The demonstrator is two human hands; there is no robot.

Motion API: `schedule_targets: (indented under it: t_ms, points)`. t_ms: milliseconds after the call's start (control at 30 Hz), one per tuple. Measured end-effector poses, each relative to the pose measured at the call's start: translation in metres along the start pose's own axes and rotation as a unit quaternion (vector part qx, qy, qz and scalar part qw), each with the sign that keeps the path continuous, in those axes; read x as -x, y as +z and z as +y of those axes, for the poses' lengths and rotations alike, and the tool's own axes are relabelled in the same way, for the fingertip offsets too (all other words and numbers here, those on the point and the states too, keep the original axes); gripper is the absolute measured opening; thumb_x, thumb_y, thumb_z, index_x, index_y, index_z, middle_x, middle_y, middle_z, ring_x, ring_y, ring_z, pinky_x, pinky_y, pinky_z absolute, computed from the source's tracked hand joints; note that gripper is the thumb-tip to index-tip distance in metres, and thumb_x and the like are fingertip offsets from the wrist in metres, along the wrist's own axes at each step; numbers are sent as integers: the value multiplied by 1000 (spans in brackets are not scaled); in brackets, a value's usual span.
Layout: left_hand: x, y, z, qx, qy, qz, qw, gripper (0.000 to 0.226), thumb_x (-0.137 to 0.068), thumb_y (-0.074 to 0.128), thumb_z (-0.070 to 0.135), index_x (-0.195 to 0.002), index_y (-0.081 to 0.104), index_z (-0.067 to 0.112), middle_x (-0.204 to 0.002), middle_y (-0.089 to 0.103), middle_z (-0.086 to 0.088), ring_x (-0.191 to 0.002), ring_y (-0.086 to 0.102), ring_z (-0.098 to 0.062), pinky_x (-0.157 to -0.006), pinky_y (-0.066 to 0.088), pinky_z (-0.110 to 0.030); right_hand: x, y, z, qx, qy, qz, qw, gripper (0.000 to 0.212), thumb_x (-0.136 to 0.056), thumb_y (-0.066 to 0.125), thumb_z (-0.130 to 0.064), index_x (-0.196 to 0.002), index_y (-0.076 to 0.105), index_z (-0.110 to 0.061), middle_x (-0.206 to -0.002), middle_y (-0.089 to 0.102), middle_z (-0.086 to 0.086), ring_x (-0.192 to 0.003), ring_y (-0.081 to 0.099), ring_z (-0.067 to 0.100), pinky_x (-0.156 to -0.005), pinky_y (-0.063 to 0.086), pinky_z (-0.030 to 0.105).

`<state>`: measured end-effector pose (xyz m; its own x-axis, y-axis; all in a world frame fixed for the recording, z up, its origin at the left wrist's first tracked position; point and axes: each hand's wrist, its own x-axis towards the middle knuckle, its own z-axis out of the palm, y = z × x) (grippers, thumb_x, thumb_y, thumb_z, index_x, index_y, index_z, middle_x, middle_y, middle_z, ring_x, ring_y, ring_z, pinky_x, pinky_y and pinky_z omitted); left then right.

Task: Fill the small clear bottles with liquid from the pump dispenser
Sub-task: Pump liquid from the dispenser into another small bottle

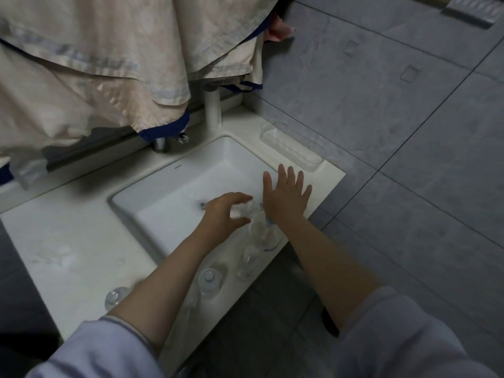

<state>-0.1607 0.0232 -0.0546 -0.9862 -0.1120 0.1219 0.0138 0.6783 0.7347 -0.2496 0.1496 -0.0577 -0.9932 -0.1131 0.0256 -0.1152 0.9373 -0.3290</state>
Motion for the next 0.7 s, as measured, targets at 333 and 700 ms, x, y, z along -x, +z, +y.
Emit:
schedule_targets:
  t_ms: [333,700]
  points:
    - [3,2,-6,23,1,12,1000,45,-73,77,20,-115,62,14,-113,66,-3,-104,61,-17,-97,46,-37,-1,5,-1,-29,20,-19,999,66,-96,8,-59,-152,5,-25,-160,7,1,-147,0,25,-115,-5,52]
    - [0,1,0,18,-6,9,1000,43,-76,74,24,-116,62,13,-117,65,-6,-107,60,-20,-100,45,-36,-5,3,1,-34,22,-28,999,65,-95,8,-61,-152,6,-28,-160,9,2,-146,5,26,-114,-2,54]
